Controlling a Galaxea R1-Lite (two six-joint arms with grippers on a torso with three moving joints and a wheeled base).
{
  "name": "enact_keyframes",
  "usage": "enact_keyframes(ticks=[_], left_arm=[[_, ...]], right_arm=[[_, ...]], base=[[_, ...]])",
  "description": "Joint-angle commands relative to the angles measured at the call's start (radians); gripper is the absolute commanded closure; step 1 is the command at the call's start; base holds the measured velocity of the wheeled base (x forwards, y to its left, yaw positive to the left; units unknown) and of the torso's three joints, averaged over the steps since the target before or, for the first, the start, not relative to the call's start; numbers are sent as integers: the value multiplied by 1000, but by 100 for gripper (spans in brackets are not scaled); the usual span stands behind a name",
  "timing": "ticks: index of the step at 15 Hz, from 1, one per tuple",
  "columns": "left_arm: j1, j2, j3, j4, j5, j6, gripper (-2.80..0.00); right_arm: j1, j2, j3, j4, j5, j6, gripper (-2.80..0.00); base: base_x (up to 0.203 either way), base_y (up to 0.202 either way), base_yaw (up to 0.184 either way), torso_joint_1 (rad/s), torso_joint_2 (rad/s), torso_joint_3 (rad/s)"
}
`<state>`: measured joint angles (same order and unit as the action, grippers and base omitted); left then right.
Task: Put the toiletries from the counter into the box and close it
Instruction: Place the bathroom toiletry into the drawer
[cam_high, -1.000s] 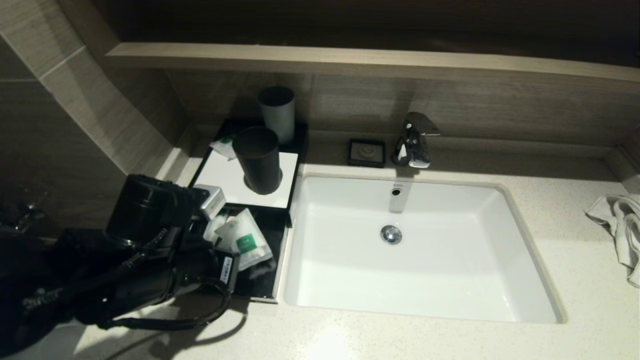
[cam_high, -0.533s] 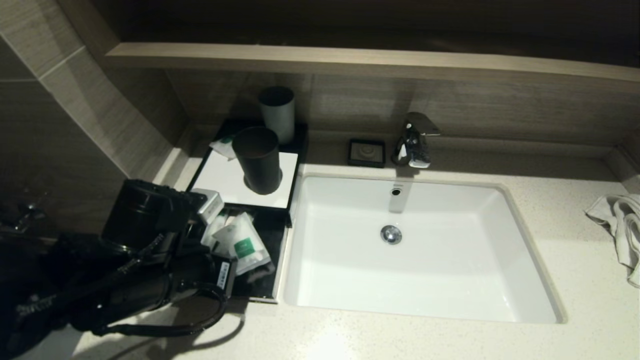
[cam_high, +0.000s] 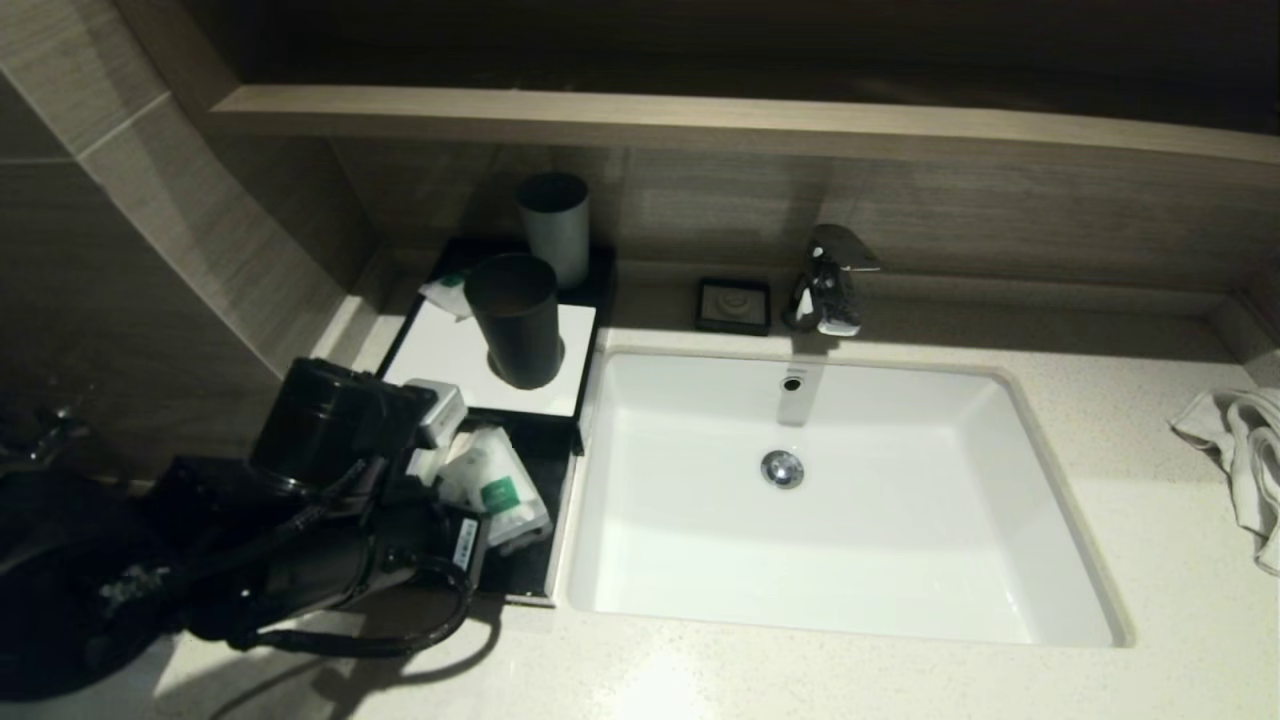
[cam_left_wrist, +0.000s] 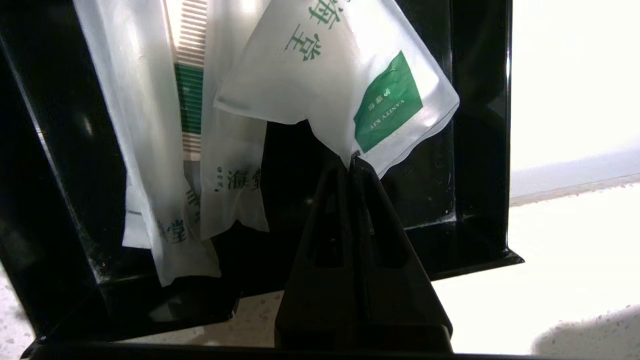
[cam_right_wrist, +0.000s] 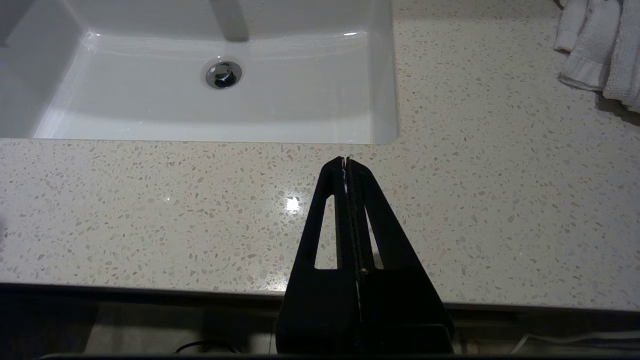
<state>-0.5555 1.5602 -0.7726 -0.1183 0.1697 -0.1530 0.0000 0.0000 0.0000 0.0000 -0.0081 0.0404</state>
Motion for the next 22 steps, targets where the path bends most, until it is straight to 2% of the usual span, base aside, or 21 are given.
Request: enact_keyframes(ticks=[1,7,12,22], left_arm=[[0,44,-15,0,1,0,0],[4,67,-84,32,-1,1,0],[40,118,-163,85,-1,-2,0],[49,189,-263,78,-1,-5,0]], right_arm=[[0,2,0,0,0,0,0],[0,2,0,0,0,0,0],[0,2,0,0,0,1,0],[0,2,0,0,0,1,0]], base=[[0,0,0,0,0,0],[0,0,0,0,0,0],[0,0,0,0,0,0],[0,0,0,0,0,0]])
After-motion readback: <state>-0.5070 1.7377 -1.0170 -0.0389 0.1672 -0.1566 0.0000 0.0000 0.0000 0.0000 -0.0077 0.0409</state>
